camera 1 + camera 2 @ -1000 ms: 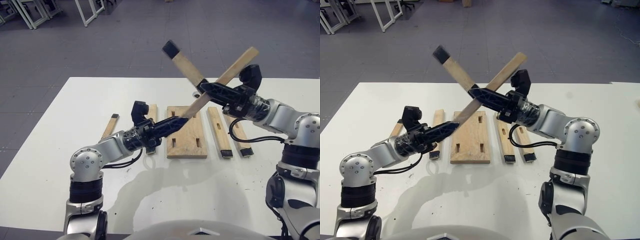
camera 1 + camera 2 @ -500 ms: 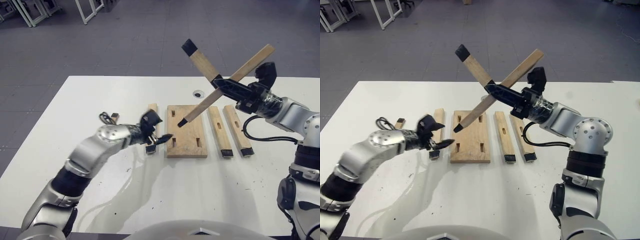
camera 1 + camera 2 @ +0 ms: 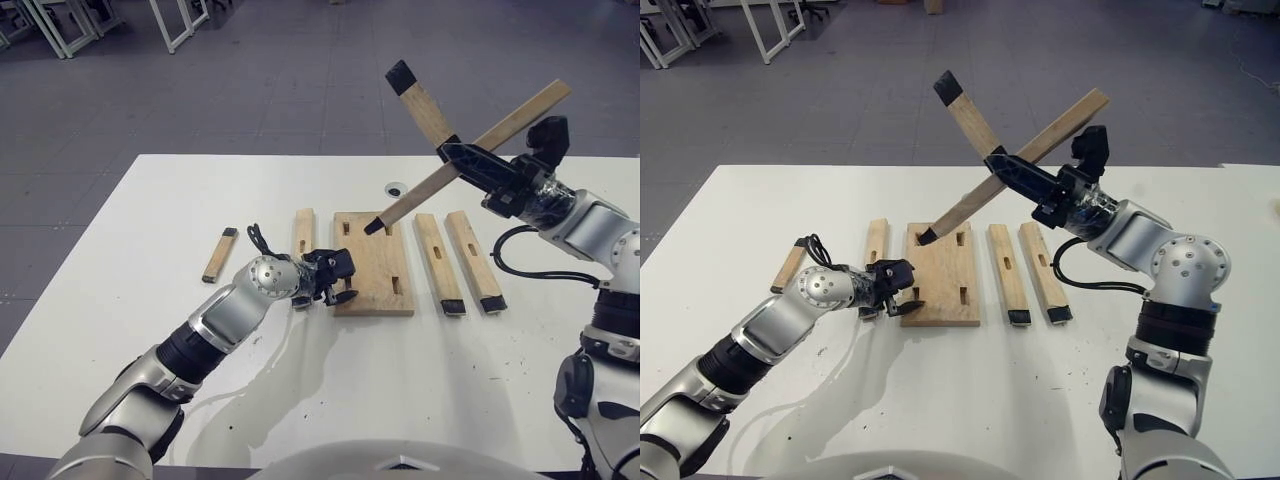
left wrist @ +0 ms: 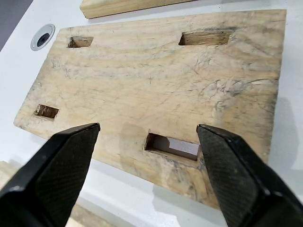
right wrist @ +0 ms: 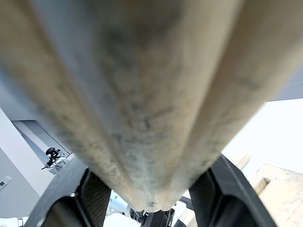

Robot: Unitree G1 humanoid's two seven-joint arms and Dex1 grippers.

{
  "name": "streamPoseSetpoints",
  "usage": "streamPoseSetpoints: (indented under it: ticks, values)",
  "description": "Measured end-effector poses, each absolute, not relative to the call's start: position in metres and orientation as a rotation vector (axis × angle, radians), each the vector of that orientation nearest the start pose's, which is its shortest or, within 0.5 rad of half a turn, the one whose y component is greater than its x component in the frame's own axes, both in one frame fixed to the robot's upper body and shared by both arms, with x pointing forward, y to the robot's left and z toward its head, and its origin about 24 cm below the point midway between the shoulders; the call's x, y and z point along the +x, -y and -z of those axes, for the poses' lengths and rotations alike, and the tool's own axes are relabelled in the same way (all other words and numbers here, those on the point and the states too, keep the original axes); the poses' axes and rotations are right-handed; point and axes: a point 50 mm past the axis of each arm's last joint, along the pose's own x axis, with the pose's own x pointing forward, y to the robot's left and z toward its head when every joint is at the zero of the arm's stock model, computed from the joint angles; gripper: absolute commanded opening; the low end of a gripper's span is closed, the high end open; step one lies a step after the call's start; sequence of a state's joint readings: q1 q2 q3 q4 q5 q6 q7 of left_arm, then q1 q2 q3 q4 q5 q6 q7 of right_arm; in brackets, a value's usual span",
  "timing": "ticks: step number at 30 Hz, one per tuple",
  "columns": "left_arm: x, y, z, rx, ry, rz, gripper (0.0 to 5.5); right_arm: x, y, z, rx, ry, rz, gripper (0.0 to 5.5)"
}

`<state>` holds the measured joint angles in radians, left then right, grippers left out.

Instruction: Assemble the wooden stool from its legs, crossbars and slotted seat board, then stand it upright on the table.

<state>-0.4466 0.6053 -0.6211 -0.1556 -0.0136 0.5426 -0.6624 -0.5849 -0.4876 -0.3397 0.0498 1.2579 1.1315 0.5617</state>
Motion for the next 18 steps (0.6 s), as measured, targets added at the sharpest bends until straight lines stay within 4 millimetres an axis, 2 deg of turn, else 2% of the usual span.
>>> streamPoseSetpoints:
  ticks: [3,8,10,12,15,18]
  values:
    - [0.272,-0.112,-0.078,0.868,-0.383,1.057,3.8,0.295,0.187,-0.198,0.746,-0.167,-1.066,2.03]
    - [0.274,-0.112,-0.08,0.889,-0.394,1.044,3.8,0.296,0.187,-0.198,0.745,-0.159,-1.059,2.03]
    - [0.267,-0.112,-0.083,0.889,-0.405,1.084,3.8,0.297,0.187,-0.197,0.733,-0.164,-1.051,2.03]
    - [0.252,-0.115,-0.084,0.917,-0.424,1.177,3.8,0.299,0.186,-0.195,0.691,-0.169,-1.031,2.02]
    - [0.225,-0.141,-0.086,0.976,-0.488,1.342,3.8,0.306,0.183,-0.19,0.606,-0.186,-1.063,2.02]
    - [0.218,-0.164,-0.086,1.047,-0.523,1.409,3.8,0.308,0.175,-0.18,0.5,-0.204,-1.135,2.02]
